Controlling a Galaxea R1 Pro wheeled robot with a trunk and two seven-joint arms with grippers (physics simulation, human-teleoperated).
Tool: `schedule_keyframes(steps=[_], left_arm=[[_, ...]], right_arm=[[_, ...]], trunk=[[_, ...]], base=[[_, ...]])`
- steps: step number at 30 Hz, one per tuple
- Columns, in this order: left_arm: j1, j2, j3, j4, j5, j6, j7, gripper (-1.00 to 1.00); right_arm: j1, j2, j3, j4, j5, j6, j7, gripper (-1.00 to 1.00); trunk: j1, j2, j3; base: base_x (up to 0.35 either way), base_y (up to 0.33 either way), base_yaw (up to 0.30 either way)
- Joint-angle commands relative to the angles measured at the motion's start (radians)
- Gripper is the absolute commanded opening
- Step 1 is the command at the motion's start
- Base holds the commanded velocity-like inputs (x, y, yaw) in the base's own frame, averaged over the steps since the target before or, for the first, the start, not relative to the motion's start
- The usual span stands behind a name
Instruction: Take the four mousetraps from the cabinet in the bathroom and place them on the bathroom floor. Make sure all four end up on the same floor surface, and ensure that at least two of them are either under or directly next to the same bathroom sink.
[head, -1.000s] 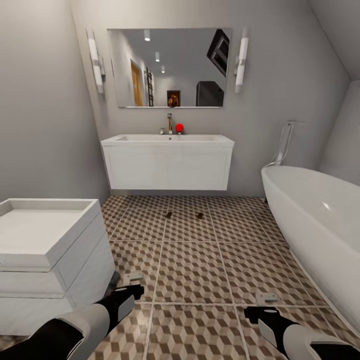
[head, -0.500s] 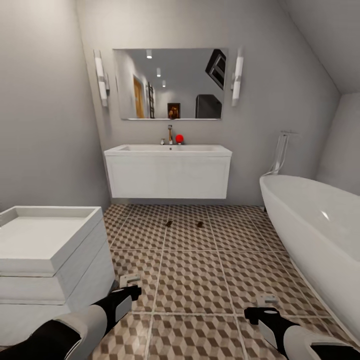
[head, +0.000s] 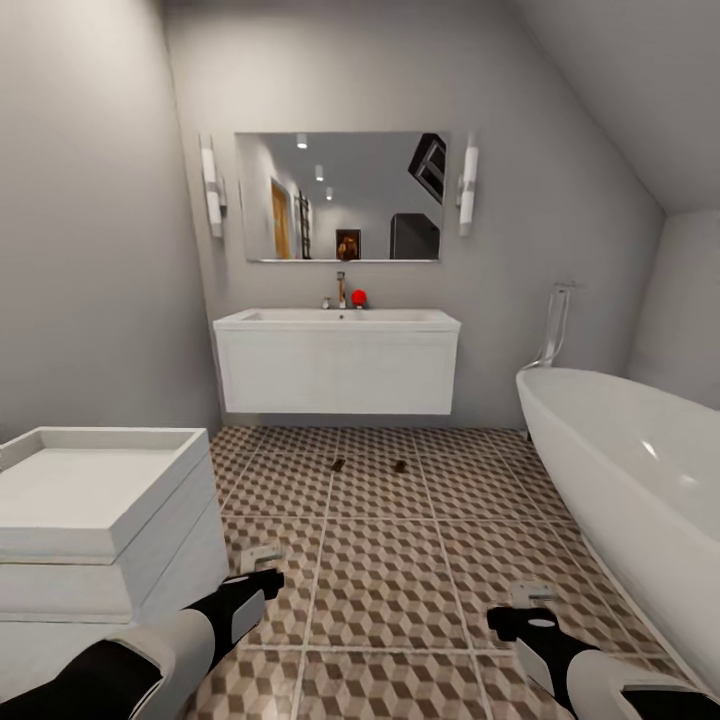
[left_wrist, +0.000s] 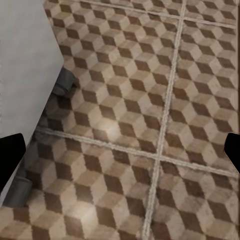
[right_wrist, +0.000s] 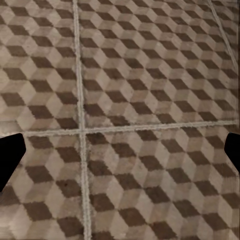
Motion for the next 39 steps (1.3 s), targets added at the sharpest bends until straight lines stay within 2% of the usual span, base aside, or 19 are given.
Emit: schedule_keyframes(steps=[1,18,39], left_arm=[[0.0,0.0,-0.008,-0.001,0.009,0.0,0.004,1.0],[0.0,-0.002,-0.009,-0.001,0.008,-0.039,0.001,1.0],[0.0,0.0,-0.008,0.008,0.012,-0.043,0.001,1.0]], right_arm=[[-0.001,0.0,0.001,0.001,0.001,-0.011,-0.003,1.0],[-0.001,0.0,0.001,-0.001,0.001,-0.034,-0.004,1.0],[-0.001,0.0,0.001,0.003,-0.003,-0.034,-0.009,1.0]], trunk=[[-0.001,0.0,0.003],[-0.008,0.004,0.069],[-0.089,0.151,0.134]], base=[[0.0,0.0,0.0],[0.0,0.0,0.0],[0.0,0.0,0.0]])
